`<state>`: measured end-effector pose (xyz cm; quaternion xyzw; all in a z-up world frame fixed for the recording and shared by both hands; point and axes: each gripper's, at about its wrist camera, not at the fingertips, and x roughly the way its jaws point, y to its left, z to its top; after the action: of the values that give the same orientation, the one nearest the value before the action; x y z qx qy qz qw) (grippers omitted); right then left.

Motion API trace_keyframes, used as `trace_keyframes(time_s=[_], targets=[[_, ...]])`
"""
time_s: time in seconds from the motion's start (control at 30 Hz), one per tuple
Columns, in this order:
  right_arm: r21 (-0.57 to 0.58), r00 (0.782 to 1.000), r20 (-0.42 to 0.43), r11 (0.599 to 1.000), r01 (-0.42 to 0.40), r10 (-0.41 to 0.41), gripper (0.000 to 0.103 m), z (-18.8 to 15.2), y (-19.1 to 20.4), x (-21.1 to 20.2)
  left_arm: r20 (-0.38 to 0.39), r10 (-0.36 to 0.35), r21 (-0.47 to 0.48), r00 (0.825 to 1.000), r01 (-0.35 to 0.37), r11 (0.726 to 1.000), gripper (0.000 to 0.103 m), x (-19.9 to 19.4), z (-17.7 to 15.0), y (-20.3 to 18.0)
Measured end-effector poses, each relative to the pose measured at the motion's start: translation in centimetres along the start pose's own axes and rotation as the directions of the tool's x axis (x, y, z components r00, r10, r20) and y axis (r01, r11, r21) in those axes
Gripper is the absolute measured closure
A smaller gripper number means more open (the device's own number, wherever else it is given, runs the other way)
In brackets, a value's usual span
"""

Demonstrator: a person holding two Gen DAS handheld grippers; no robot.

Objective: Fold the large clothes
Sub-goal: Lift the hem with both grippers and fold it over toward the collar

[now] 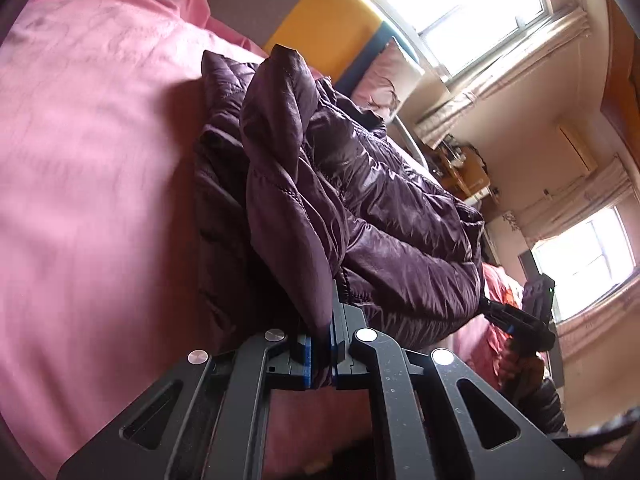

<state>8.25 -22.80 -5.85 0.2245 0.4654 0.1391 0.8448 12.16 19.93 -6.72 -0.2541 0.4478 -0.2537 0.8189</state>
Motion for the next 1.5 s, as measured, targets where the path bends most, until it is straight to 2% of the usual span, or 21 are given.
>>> trace_keyframes(time_s=[0.17, 0.23, 0.27, 0.3, 0.33, 0.37, 0.4, 0.43, 0.57, 0.73, 0.77, 0.8, 0.83, 0.87, 0.9, 0.97, 1.03, 1.27, 1.5], targets=[[-0.067, 0.998, -0.059, 0.997, 0.033, -0.037, 0.09, -3.0, 0.5, -2.4, -0.03, -0.024, -0.043, 0.999, 0.023, 0.999, 0.098, -2.7, -4.8, -0.5], [-0.096, 0.996, -0.071, 0.994, 0.043, -0.05, 0.085, -3.5, 0.7, -3.0, -0.032, 0.007, -0.025, 0.999, -0.008, 1.0, 0.097, -3.6, -5.7, -1.0], [-0.107, 0.996, -0.068, 0.993, 0.054, -0.061, 0.076, -3.3, 1.0, -3.2, -0.032, 0.022, -0.013, 0.999, -0.023, 1.0, 0.094, -3.9, -5.7, -1.2], [-0.117, 0.996, -0.055, 0.991, 0.066, -0.073, 0.069, -3.0, 1.1, -3.3, -0.025, 0.037, -0.003, 0.999, -0.037, 0.999, 0.089, -4.1, -5.5, -1.3], [-0.124, 0.996, -0.034, 0.989, 0.077, -0.082, 0.064, -2.6, 1.3, -3.5, -0.006, 0.066, 0.005, 0.998, -0.066, 0.998, 0.071, -4.4, -4.9, -1.5], [-0.124, 0.996, -0.003, 0.989, 0.087, -0.088, 0.052, -1.9, 1.5, -3.6, 0.007, 0.076, 0.008, 0.997, -0.076, 0.997, 0.046, -4.6, -4.5, -1.5], [-0.124, 0.995, 0.02, 0.988, 0.096, -0.094, 0.045, -1.6, 1.6, -3.7, 0.03, 0.085, 0.009, 0.996, -0.085, 0.996, 0.037, -5.0, -4.2, -1.3], [-0.13, 0.993, 0.047, 0.985, 0.111, -0.106, 0.037, -1.1, 1.8, -3.7, 0.07, 0.106, 0.009, 0.992, -0.107, 0.994, 0.033, -5.5, -3.6, -1.2], [-0.159, 0.987, 0.091, 0.977, 0.145, -0.131, 0.037, 1.3, 3.0, -1.7, 0.11, 0.117, 0.028, 0.987, -0.12, 0.992, 0.03, -5.7, -1.7, -1.0], [-0.205, 0.986, 0.105, 0.968, 0.146, -0.127, 0.037, 3.2, 4.7, 1.5, 0.084, 0.133, 0.068, 0.988, -0.139, 0.988, 0.03, -3.1, -0.1, -2.0], [-0.213, 0.986, 0.104, 0.965, 0.152, -0.132, 0.041, 3.3, 4.5, 1.6, 0.082, 0.128, 0.074, 0.988, -0.134, 0.988, 0.03, -2.8, 0.1, -2.1], [-0.218, 0.986, 0.1, 0.964, 0.154, -0.135, 0.051, 3.3, 4.6, 2.2, 0.078, 0.121, 0.085, 0.99, -0.128, 0.988, 0.03, -2.3, 0.4, -2.3], [-0.221, 0.986, 0.093, 0.963, 0.153, -0.135, 0.057, 3.4, 4.8, 2.9, 0.078, 0.118, 0.094, 0.99, -0.125, 0.988, 0.039, -2.1, 0.1, -2.3], [-0.225, 0.986, 0.088, 0.961, 0.157, -0.141, 0.072, 3.4, 4.9, 3.1, 0.077, 0.122, 0.105, 0.99, -0.129, 0.986, 0.06, -1.7, 0.2, -2.6], [-0.231, 0.985, 0.089, 0.959, 0.165, -0.148, 0.083, 3.4, 4.9, 3.2, 0.075, 0.141, 0.117, 0.987, -0.149, 0.982, 0.07, -1.2, 0.3, -2.9], [-0.236, 0.984, 0.096, 0.956, 0.172, -0.153, 0.089, 3.0, 4.9, 2.8, 0.085, 0.168, 0.139, 0.982, -0.178, 0.974, 0.087, -1.2, 0.3, -3.1], [-0.243, 0.981, 0.11, 0.953, 0.181, -0.158, 0.092, 2.8, 5.1, 2.2, 0.108, 0.176, 0.162, 0.978, -0.192, 0.968, 0.094, -1.6, 0.2, -3.4], [-0.281, 0.977, 0.17, 0.943, 0.177, -0.132, 0.094, 2.8, 7.0, -1.7, 0.195, 0.18, 0.241, 0.964, -0.225, 0.944, 0.099, -3.8, 0.3, -5.5], [-0.272, 0.968, 0.235, 0.949, 0.159, -0.095, 0.094, 6.0, 7.9, -3.6, 0.27, 0.156, 0.218, 0.95, -0.218, 0.951, 0.1, -5.2, 3.6, -5.6]])
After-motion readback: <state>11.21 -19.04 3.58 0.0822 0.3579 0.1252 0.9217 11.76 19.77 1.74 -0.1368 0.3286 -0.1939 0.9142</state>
